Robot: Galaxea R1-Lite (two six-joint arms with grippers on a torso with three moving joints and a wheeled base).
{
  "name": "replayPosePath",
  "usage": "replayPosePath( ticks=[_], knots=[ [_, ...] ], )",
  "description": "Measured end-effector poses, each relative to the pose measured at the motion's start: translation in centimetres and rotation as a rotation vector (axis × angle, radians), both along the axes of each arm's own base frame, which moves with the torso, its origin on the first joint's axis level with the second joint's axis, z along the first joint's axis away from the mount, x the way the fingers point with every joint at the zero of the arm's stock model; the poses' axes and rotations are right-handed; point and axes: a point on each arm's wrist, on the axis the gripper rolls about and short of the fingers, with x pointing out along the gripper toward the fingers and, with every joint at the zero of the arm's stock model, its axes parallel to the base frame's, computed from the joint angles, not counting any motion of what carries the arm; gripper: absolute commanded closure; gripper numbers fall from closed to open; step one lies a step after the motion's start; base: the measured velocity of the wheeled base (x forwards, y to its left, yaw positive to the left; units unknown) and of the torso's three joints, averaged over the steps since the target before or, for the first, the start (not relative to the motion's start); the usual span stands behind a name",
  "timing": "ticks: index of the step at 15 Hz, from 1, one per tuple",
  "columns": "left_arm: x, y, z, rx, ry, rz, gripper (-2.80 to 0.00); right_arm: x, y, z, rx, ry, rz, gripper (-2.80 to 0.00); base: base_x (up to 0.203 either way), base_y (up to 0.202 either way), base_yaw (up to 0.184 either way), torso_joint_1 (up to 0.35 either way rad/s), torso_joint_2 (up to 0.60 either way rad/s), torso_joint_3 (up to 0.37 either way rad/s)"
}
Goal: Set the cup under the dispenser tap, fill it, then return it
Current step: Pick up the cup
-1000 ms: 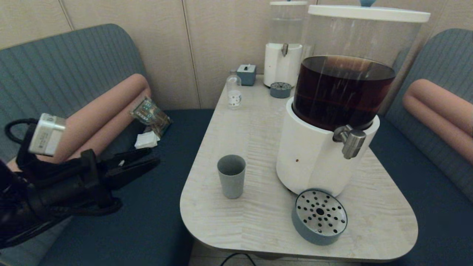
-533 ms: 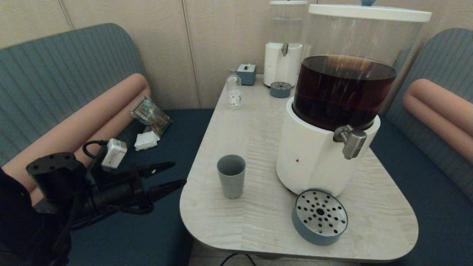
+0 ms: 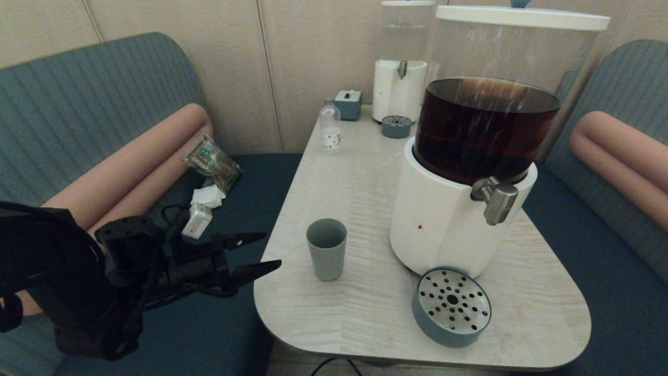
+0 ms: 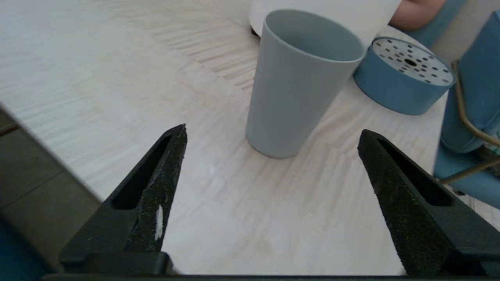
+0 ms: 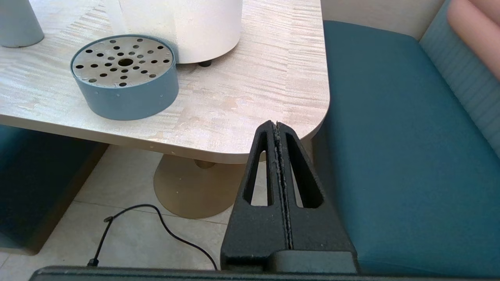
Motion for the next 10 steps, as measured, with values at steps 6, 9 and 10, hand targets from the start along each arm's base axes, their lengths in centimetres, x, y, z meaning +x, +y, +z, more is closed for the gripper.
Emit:
replayPosePath(
  ticks=[6,9,10],
  knots=[
    [3.2,-2.9,-1.8,-0.002,-0.019,-0.064,-2.80,0.0,0.0,0.0,0.000,0.000,0.000,0.00,0.000,0.000,0.000,0.000,0.00,0.000],
    [4.1,-3.7,-2.8,-0.004,-0.010,-0.083,-2.80,0.0,0.0,0.0,0.000,0.000,0.000,0.00,0.000,0.000,0.000,0.000,0.00,0.000],
    [4.2,-4.1,-3.2,-0.004,-0.002,-0.093,-2.80,0.0,0.0,0.0,0.000,0.000,0.000,0.00,0.000,0.000,0.000,0.000,0.00,0.000]
  ],
)
